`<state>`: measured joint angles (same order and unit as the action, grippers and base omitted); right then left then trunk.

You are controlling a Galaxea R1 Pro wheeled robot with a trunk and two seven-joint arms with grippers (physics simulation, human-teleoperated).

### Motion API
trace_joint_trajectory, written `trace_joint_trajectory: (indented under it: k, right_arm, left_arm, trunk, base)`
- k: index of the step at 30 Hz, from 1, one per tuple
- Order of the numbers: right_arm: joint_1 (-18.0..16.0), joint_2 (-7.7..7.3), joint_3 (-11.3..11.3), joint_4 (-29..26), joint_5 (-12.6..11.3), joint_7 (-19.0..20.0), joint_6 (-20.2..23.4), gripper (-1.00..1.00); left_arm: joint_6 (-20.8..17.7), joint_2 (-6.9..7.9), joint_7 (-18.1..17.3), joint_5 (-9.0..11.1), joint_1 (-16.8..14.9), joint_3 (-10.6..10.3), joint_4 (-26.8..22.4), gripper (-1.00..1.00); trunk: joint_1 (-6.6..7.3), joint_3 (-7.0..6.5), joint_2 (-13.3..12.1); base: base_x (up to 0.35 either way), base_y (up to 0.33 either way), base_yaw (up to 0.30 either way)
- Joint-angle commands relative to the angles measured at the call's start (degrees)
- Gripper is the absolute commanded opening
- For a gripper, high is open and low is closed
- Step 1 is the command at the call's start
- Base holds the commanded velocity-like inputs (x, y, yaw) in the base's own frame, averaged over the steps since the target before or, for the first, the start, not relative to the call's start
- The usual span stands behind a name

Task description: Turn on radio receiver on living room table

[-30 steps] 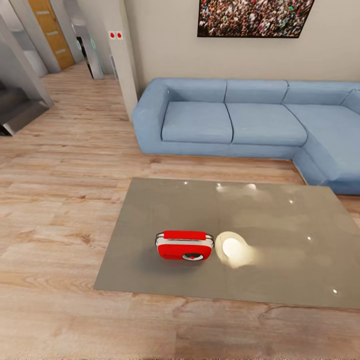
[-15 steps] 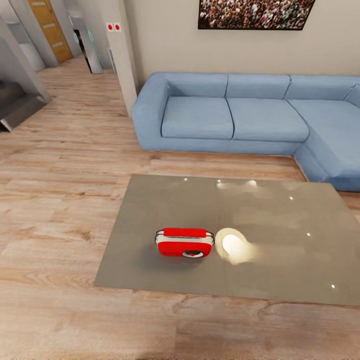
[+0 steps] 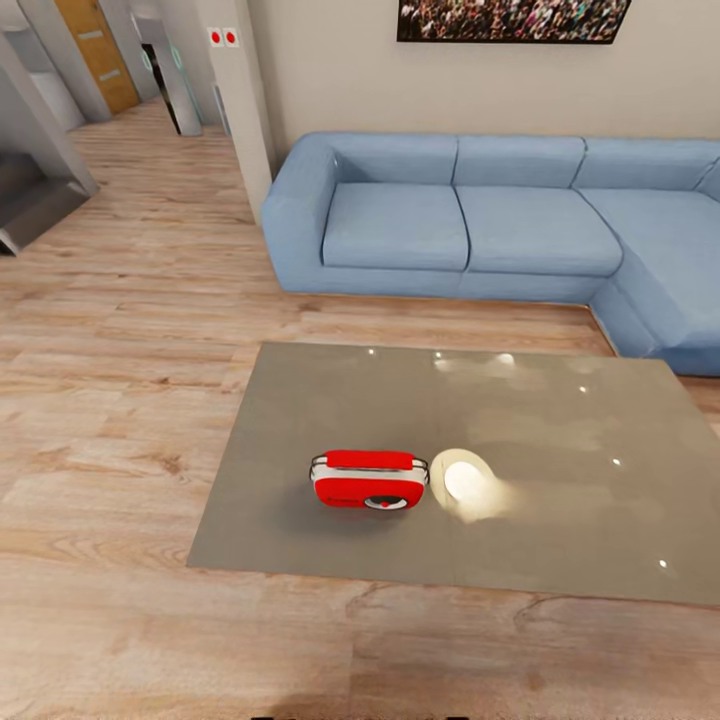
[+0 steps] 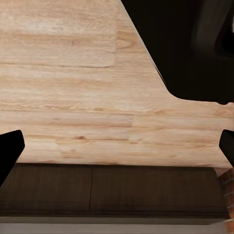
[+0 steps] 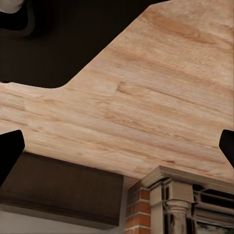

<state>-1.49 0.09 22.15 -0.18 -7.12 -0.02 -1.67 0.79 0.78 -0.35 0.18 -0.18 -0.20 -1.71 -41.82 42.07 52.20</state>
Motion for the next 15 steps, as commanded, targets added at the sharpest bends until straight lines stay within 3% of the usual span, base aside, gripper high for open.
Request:
trace_joint_trajectory:
  k: [1,15]
  right_arm:
    - [0.0,0.0,0.0,0.0,0.0,0.0,0.0,1.0]
    - [0.0,0.01,0.0,0.0,0.0,0.0,0.0,1.0]
  left_arm:
    - [0.0,0.0,0.0,0.0,0.0,0.0,0.0,1.0]
    - [0.0,0.01,0.0,0.1,0.0,0.1,0.0,1.0]
  trunk:
    - [0.0,0.1,0.0]
    - [0.0,1.39,0.0]
  base:
    - [0.0,0.0,0.0]
    - [0.0,0.0,0.0]
